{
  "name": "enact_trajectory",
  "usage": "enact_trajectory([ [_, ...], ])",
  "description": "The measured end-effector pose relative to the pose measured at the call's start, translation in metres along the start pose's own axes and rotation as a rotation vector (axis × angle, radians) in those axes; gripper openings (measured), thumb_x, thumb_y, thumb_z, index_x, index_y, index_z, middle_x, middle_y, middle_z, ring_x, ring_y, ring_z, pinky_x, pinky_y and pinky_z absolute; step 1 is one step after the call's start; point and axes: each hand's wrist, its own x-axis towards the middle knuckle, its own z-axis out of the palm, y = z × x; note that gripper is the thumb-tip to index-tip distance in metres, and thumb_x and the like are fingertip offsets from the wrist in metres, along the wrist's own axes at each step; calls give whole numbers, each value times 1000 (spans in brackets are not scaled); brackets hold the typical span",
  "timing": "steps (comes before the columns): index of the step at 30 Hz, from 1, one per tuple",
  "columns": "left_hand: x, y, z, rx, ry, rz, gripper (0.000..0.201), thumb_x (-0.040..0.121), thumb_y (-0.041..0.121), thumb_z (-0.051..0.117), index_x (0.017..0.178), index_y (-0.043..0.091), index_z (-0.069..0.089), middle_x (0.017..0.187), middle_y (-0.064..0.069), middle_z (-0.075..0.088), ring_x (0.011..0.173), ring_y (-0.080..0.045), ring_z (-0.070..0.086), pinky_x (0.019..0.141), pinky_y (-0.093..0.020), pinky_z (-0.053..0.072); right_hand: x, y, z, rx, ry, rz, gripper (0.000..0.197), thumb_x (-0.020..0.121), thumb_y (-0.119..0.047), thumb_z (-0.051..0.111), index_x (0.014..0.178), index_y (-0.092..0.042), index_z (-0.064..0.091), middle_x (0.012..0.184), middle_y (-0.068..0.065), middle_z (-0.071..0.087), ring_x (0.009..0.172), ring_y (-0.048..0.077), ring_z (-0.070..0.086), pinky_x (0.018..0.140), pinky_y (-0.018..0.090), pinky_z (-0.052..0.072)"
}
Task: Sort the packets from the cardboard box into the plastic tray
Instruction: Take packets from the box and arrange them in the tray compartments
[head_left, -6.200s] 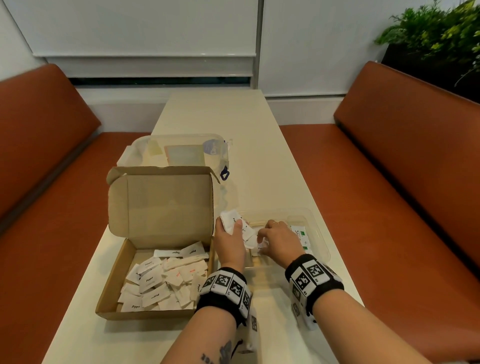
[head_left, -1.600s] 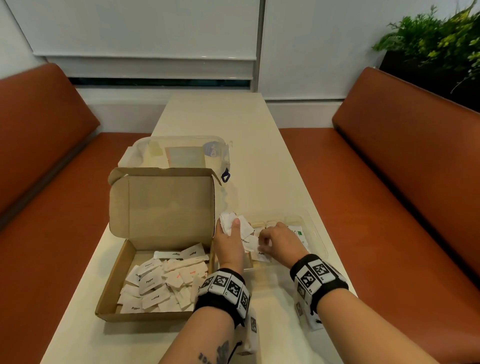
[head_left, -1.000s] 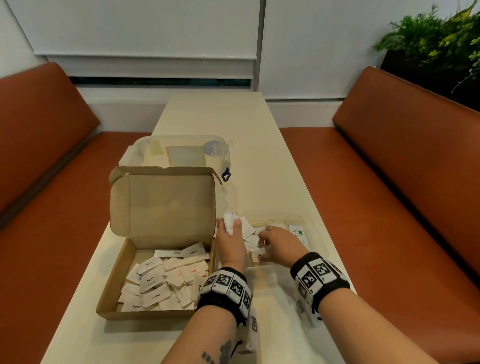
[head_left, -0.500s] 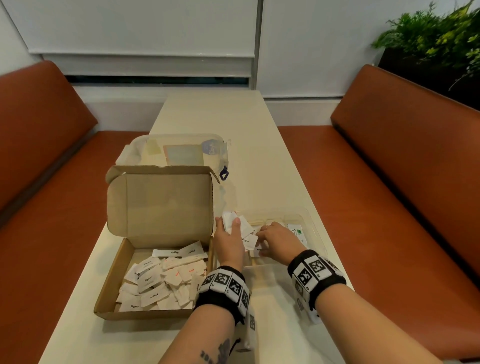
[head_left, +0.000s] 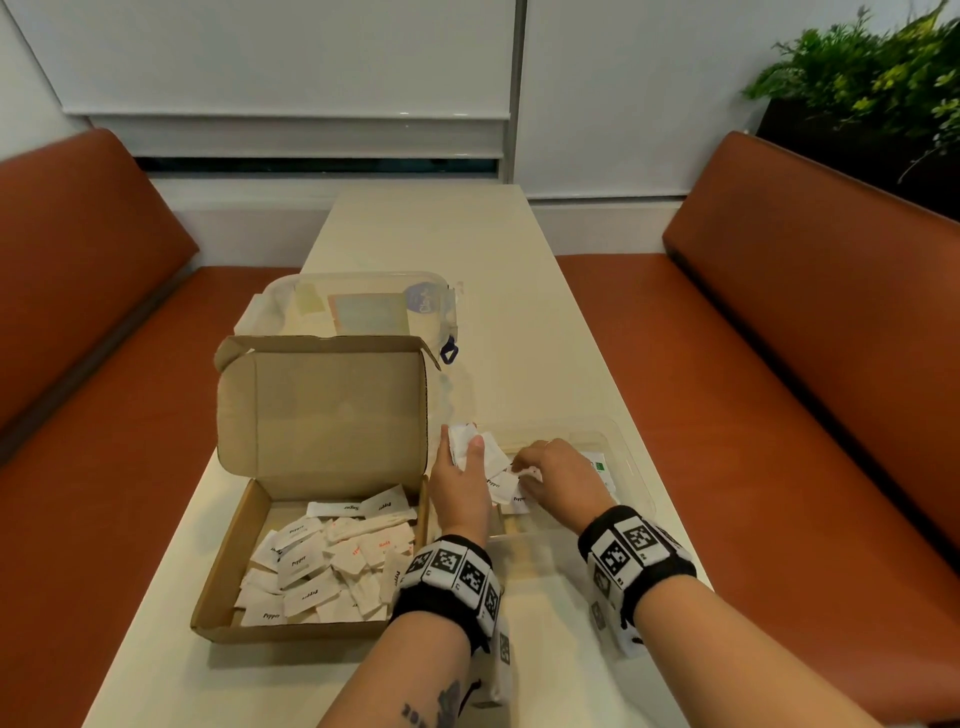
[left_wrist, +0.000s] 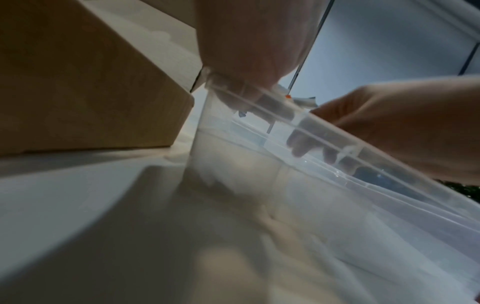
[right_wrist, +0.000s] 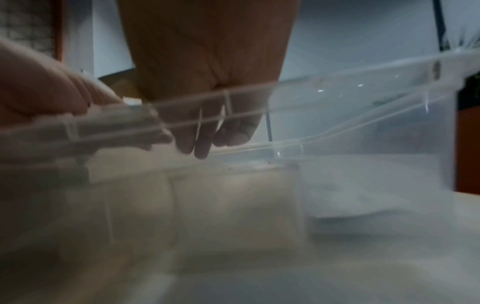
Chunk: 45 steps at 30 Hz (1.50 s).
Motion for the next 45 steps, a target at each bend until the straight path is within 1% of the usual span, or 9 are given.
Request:
enact_trajectory([
  [4, -1, 3, -2, -53, -43, -1, 24, 95, 27, 55, 115, 14, 60, 102, -4, 68, 90, -17, 63, 61, -9, 45, 5, -13, -8, 387, 138, 174, 27, 94, -30, 53, 88, -8, 67, 82, 6, 69, 77, 20, 61, 71, 31, 46],
  [8, 0, 5, -3, -109, -81, -31, 24, 96, 27, 54, 115, 14, 58, 104, -3, 66, 97, -20, 63, 65, -13, 45, 8, -21, -11, 622, 131, 254, 11, 81, -19, 70, 78, -9, 66, 69, 0, 63, 61, 7, 52, 59, 17, 41],
  [15, 7, -4, -6, -62, -88, -76, 18, 94, 34, 54, 103, 20, 57, 103, -7, 69, 97, -28, 65, 90, -46, 52, 9, -17, -16, 725, 220, 314, 5, 84, -13, 68, 81, -12, 65, 70, 3, 61, 59, 10, 52, 59, 20, 44],
  [18, 9, -3, -7, -31, -60, -86, 13, 94, 36, 54, 100, 24, 56, 101, -6, 69, 95, -29, 65, 91, -46, 51, 8, -13, -19, 773, 203, 306, 12, 86, -8, 65, 97, -10, 69, 78, 4, 66, 62, 7, 56, 57, 14, 45],
  [24, 9, 1, -5, -62, -86, -80, 24, 96, 28, 54, 112, 11, 60, 100, -6, 68, 91, -23, 64, 76, -29, 49, 6, -13, -29, 886, 255, 282, 6, 83, -6, 68, 87, -4, 71, 81, 8, 71, 67, 10, 60, 61, 17, 50],
  [30, 8, 1, -5, -80, 11, 39, 25, 96, 28, 52, 113, 11, 58, 107, -9, 67, 95, -22, 63, 83, -31, 51, 7, -1, -28, 580, 199, 285, 7, 83, -10, 67, 87, -10, 72, 80, 3, 69, 68, 7, 56, 59, 7, 41],
  [33, 11, 0, -5, -128, 78, 46, 32, 97, 26, 53, 120, 5, 58, 99, -6, 67, 81, -13, 63, 65, -12, 48, 6, 2, -20, 392, 58, 252, 10, 83, -12, 67, 90, -11, 74, 87, 2, 71, 73, 5, 56, 58, 4, 37],
  [36, 13, -1, -4, -119, 79, 42, 28, 96, 25, 53, 116, 6, 60, 82, 6, 64, 69, 0, 59, 52, -5, 43, 5, 1, -10, 248, -58, 202, 13, 84, -14, 66, 94, -13, 75, 95, 2, 72, 83, 9, 60, 72, 16, 41],
  [45, 13, 1, -4, -100, 32, 7, 26, 97, 25, 51, 116, 9, 60, 102, -13, 68, 89, -28, 66, 77, -38, 55, 5, 3, 9, -59, -93, 103, 19, 91, -22, 57, 103, -21, 72, 106, 4, 66, 105, 19, 51, 88, 28, 44],
])
